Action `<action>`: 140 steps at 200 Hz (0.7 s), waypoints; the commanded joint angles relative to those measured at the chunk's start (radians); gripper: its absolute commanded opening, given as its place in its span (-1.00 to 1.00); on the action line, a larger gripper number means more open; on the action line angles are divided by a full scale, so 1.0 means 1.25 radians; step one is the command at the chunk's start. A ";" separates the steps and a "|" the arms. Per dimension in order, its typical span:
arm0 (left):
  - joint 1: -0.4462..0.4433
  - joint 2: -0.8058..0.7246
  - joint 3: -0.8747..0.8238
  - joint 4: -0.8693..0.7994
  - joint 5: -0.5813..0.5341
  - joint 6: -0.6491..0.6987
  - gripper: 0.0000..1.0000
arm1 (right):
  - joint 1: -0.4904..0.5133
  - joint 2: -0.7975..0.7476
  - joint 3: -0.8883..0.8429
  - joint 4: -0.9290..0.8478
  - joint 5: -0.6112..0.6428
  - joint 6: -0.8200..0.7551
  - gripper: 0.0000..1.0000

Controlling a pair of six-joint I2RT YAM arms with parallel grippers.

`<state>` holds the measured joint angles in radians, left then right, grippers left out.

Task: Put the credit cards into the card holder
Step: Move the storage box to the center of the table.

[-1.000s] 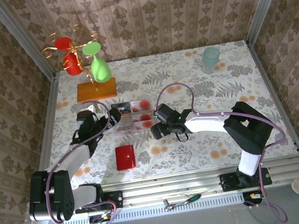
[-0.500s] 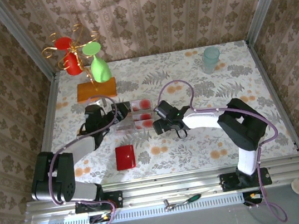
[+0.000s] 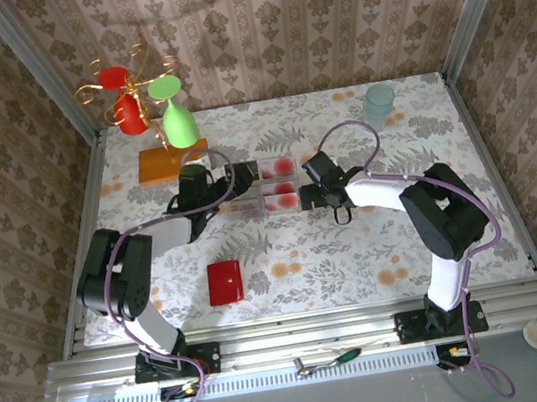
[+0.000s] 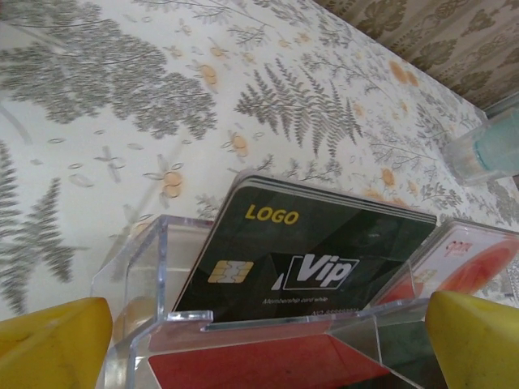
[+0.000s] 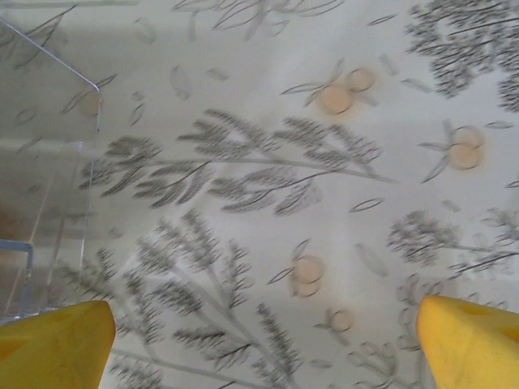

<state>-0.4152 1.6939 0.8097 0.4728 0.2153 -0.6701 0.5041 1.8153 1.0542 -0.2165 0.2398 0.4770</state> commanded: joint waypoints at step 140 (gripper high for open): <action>-0.083 0.040 0.055 0.041 -0.037 -0.020 1.00 | -0.022 -0.190 -0.160 -0.002 -0.114 0.000 0.93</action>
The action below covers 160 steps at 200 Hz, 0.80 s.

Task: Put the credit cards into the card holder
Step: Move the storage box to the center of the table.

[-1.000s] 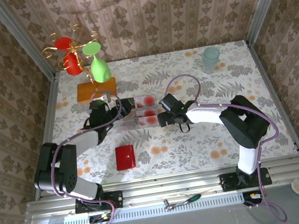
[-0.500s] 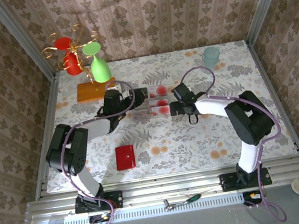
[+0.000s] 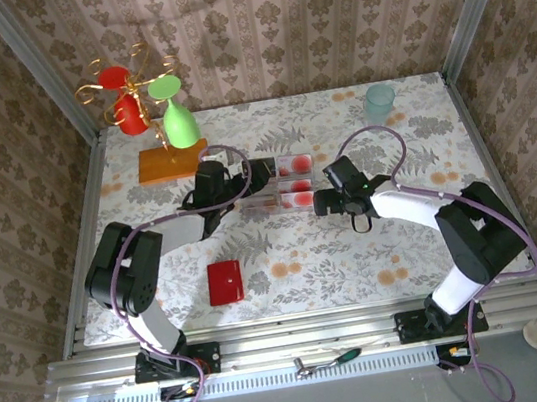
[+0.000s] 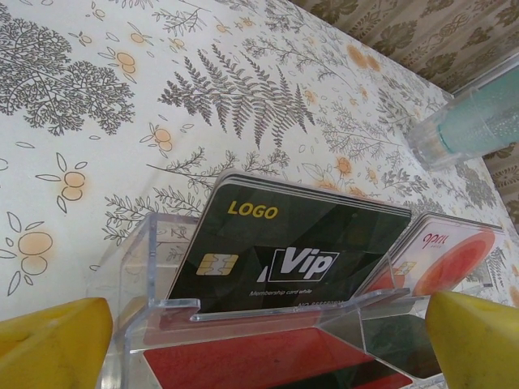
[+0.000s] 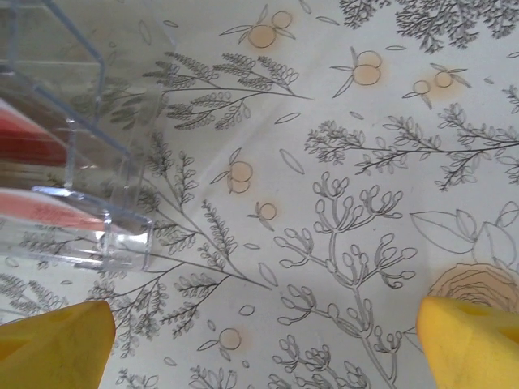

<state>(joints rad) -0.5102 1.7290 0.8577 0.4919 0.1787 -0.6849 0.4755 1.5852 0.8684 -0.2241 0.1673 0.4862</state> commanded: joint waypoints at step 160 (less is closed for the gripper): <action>-0.034 0.077 0.096 0.002 -0.013 -0.009 1.00 | -0.088 0.132 0.093 -0.011 -0.048 -0.005 0.93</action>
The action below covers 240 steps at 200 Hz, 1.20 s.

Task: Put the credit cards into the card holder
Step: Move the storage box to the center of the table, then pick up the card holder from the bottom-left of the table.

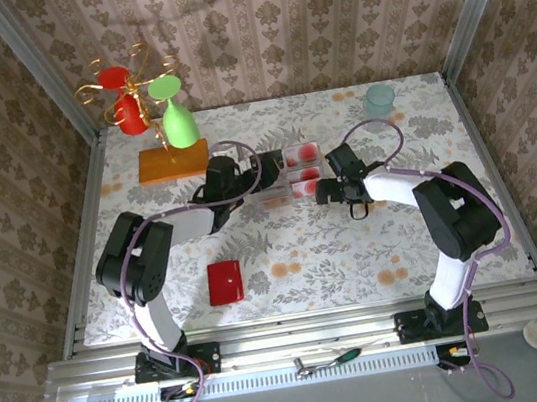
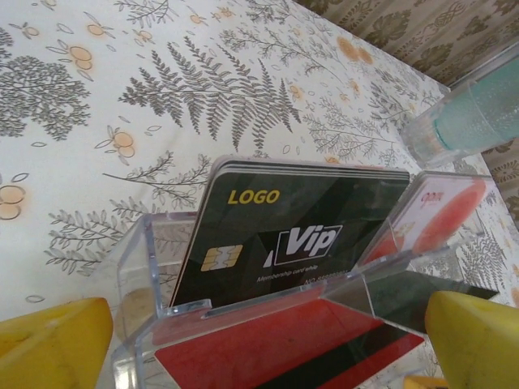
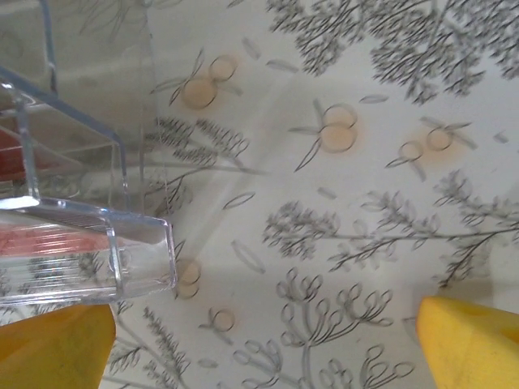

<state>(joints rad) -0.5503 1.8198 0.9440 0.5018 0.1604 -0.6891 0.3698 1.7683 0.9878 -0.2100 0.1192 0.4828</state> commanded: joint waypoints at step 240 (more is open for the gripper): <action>0.141 -0.532 -0.181 -0.433 -0.062 0.076 1.00 | 0.463 0.001 -0.053 0.336 -0.309 0.483 -0.13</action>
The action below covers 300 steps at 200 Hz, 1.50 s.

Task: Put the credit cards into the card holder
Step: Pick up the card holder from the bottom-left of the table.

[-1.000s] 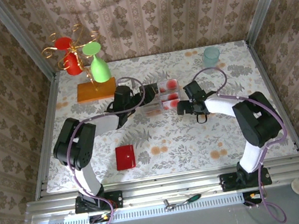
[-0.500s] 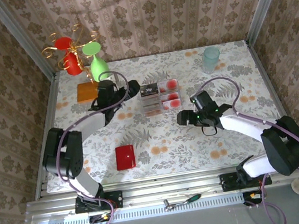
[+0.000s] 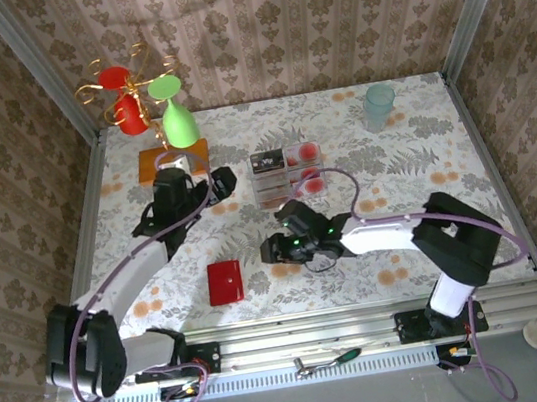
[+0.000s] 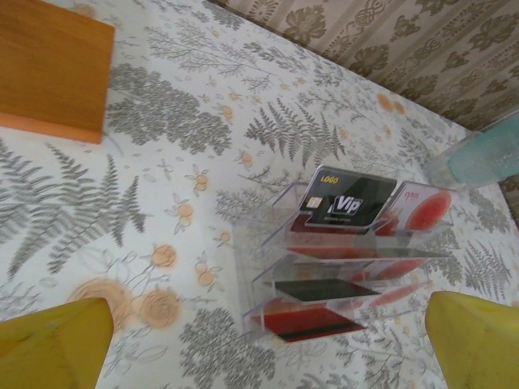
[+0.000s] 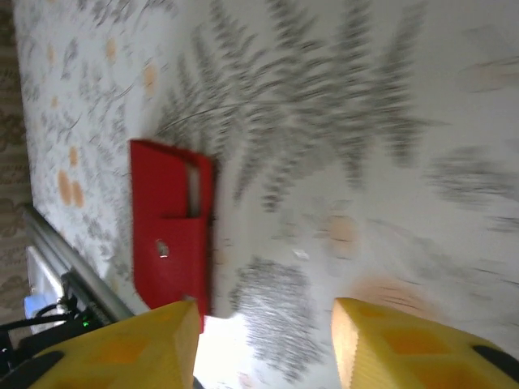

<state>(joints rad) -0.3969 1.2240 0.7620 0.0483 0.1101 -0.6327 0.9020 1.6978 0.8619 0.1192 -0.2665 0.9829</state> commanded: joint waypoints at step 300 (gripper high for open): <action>0.059 -0.070 -0.091 0.005 0.139 0.028 1.00 | -0.109 -0.003 0.002 0.198 -0.158 0.101 -1.00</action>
<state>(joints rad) -0.3183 1.1122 0.6605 -0.0151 0.1795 -0.5980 0.8555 1.8603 0.8917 0.4099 -0.3939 1.1919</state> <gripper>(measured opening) 0.999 0.064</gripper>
